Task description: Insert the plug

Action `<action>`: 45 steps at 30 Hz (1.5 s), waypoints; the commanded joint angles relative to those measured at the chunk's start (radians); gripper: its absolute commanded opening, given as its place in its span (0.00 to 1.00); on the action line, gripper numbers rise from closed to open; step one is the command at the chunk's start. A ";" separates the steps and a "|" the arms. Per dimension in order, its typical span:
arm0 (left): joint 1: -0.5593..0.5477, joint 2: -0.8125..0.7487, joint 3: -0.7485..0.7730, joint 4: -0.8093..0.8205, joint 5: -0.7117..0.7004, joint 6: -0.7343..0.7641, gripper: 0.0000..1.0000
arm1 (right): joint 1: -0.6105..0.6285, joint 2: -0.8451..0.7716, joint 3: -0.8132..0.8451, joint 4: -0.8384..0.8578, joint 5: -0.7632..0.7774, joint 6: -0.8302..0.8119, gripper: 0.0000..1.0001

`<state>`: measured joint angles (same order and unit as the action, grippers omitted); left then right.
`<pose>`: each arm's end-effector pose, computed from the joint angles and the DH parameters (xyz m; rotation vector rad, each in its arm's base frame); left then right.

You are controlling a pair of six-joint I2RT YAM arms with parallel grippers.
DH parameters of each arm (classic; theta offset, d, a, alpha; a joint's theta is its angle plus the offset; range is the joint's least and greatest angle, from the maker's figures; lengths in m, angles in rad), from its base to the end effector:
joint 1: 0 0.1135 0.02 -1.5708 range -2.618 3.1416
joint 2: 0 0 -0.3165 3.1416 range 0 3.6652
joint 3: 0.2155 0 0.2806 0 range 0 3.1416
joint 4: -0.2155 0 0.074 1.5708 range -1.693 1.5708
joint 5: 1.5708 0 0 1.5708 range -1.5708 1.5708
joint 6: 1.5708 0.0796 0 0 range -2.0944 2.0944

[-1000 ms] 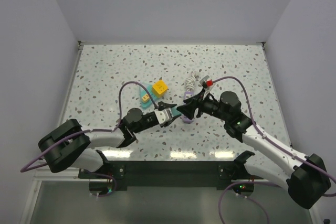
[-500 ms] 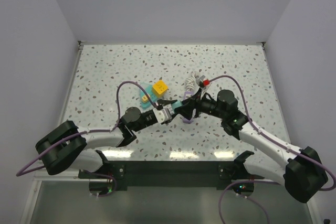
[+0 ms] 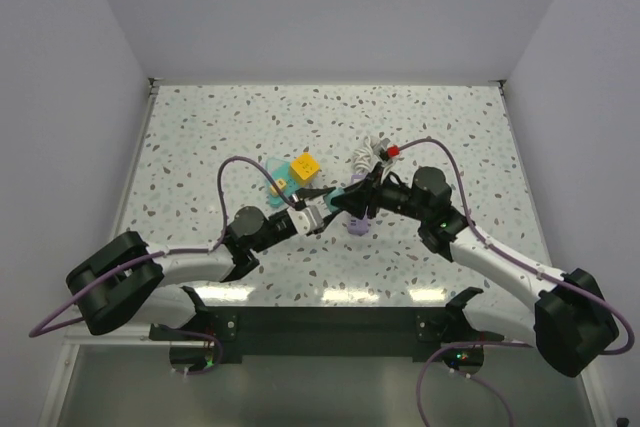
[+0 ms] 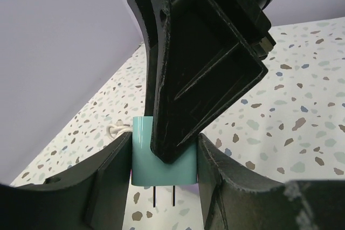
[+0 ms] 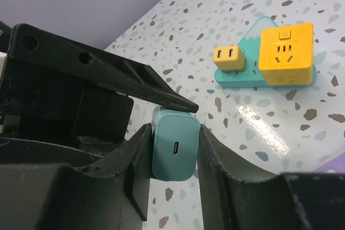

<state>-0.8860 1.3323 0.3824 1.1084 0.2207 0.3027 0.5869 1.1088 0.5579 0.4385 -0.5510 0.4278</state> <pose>0.1783 -0.2459 0.2569 0.9578 1.0842 -0.6359 0.2141 0.1924 0.2886 -0.5846 1.7239 1.2022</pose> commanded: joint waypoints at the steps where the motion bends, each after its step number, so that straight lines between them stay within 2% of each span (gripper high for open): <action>1: -0.001 -0.028 0.030 0.147 -0.064 -0.007 0.07 | 0.019 0.005 0.025 0.019 -0.109 0.014 0.00; 2: -0.001 -0.022 0.036 0.134 -0.078 -0.014 0.23 | 0.019 0.000 0.025 0.017 -0.099 0.015 0.00; 4: -0.001 -0.013 0.041 0.120 -0.105 -0.036 0.39 | 0.019 -0.021 0.033 -0.006 -0.063 0.002 0.00; 5: -0.001 -0.005 0.039 0.113 -0.110 -0.040 0.53 | 0.019 -0.032 0.034 -0.018 -0.046 -0.007 0.00; 6: -0.001 -0.001 0.038 0.110 -0.113 -0.053 0.60 | 0.018 -0.055 0.042 -0.032 0.003 -0.026 0.00; 7: -0.001 0.004 0.035 0.107 -0.113 -0.056 0.76 | 0.019 -0.064 0.048 -0.078 0.032 -0.041 0.00; 8: -0.001 0.010 0.032 0.097 -0.113 -0.062 0.87 | 0.019 -0.075 0.054 -0.101 0.061 -0.056 0.00; 10: -0.001 0.013 0.030 0.077 -0.101 -0.077 0.98 | 0.019 -0.102 0.074 -0.177 0.159 -0.099 0.00; 18: 0.013 0.011 -0.023 0.027 -0.093 -0.119 1.00 | 0.019 -0.078 0.154 -0.322 0.460 -0.196 0.00; 21: 0.021 0.015 -0.028 -0.002 -0.168 -0.148 1.00 | 0.017 -0.011 0.192 -0.351 0.537 -0.215 0.00; 26: 0.082 0.015 -0.051 -0.048 -0.218 -0.220 1.00 | 0.017 0.113 0.273 -0.379 0.666 -0.230 0.00; 33: 0.223 0.004 -0.068 -0.114 -0.233 -0.422 1.00 | 0.017 0.281 0.376 -0.425 0.799 -0.230 0.00; 37: 0.292 0.002 -0.066 -0.154 -0.225 -0.474 1.00 | 0.017 0.362 0.435 -0.484 0.856 -0.209 0.00; 45: 0.346 0.005 -0.079 -0.157 -0.172 -0.522 1.00 | 0.017 0.453 0.456 -0.500 0.907 -0.155 0.00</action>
<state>-0.5571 1.3445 0.3099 0.9443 0.0242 -0.1745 0.6048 1.5475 0.9665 -0.0555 0.3038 0.2382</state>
